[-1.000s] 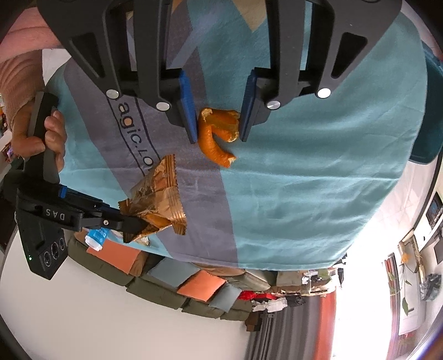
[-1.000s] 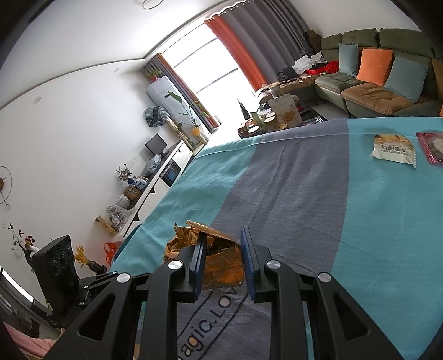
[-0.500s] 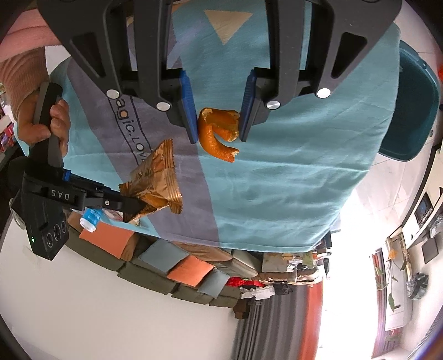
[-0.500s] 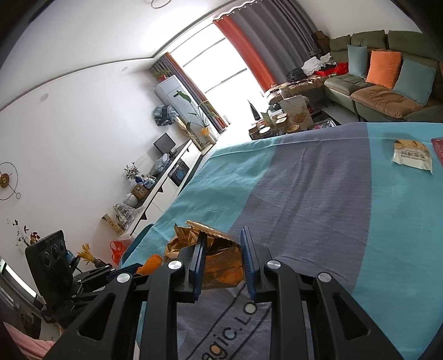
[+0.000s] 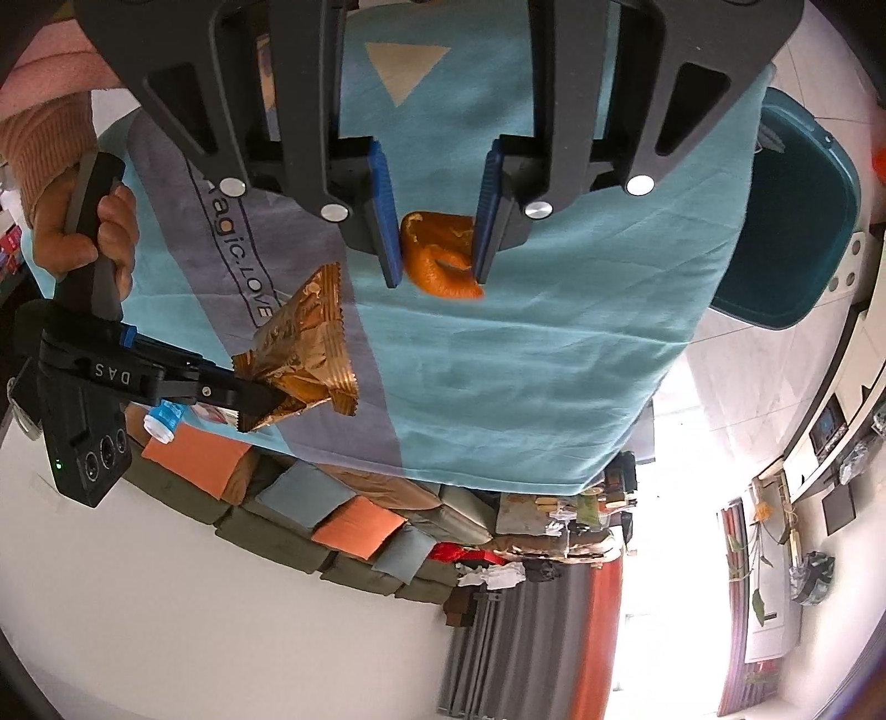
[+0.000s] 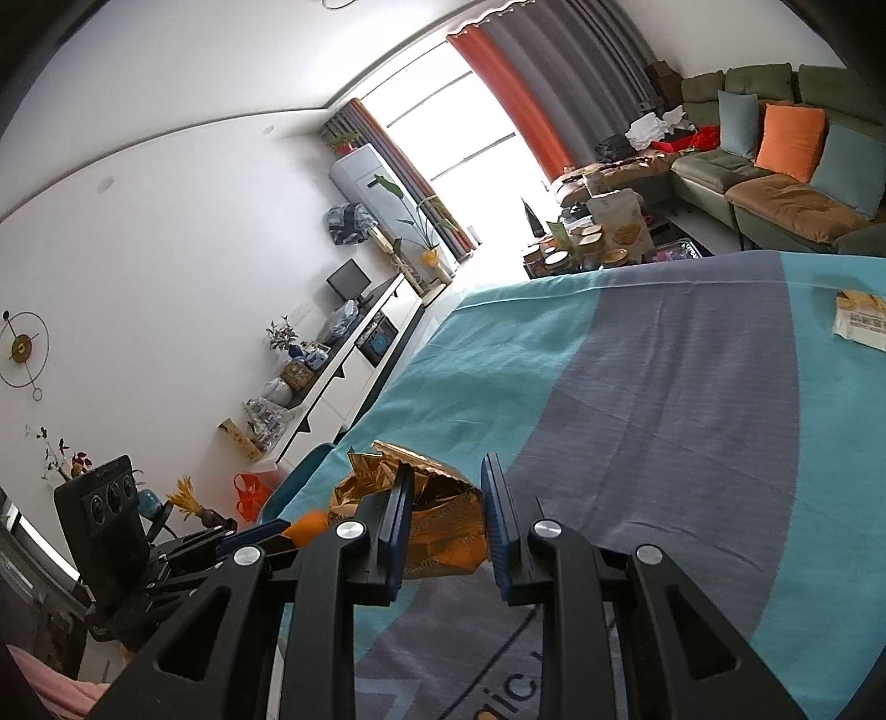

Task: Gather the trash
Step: 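Lift the orange peel and gold bag and turn toward the teal bin, then carry the orange peel and gold bag toward the teal bin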

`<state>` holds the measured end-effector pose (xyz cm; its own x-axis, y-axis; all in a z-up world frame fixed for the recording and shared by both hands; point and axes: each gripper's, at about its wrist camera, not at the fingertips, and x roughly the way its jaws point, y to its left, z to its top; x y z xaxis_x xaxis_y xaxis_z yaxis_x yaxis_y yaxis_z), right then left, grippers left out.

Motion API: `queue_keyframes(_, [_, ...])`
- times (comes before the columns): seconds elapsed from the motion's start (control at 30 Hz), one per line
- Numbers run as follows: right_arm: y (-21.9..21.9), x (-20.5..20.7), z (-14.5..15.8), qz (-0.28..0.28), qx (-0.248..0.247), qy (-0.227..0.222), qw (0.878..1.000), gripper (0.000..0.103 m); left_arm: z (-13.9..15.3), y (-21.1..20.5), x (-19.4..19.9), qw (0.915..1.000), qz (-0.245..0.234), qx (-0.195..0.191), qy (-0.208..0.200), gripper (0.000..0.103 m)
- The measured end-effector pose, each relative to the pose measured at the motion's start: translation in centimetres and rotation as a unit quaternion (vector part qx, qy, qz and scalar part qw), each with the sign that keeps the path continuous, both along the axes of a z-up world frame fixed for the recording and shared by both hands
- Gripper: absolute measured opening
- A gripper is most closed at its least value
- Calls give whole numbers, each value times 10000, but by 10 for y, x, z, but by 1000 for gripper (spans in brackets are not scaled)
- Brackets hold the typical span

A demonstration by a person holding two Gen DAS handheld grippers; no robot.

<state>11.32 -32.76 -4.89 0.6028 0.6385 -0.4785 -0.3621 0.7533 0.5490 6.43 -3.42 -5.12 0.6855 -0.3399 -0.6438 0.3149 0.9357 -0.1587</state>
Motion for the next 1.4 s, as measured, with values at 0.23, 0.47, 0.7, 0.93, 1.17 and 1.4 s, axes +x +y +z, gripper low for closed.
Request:
queue_keyframes(0.23, [12,1,1,83,-15,13,10000,23,0,8,-3,10000,72,-28,19,25])
queue_keyframes(0.47, [20,1,3,146,-11,22,9999,23,2,15,-7,9999,152,-50,18,25])
queue_keyframes(0.7, [27,4,3,202,40,26,9998,23,6,23,-12,9996,269,-45,-25,25])
queue_keyframes(0.93, [34,6,2,274,52,37,9996,23,12,31,-18,9994,347,-33,-87,25])
queue_keyframes(1.17, [42,10,2,353,64,43,9993,23,14,40,-19,9990,433,-31,-104,25])
queue_keyframes(1.4, [54,12,3,466,65,29,9989,23,16,47,-20,9986,505,-27,-138,25])
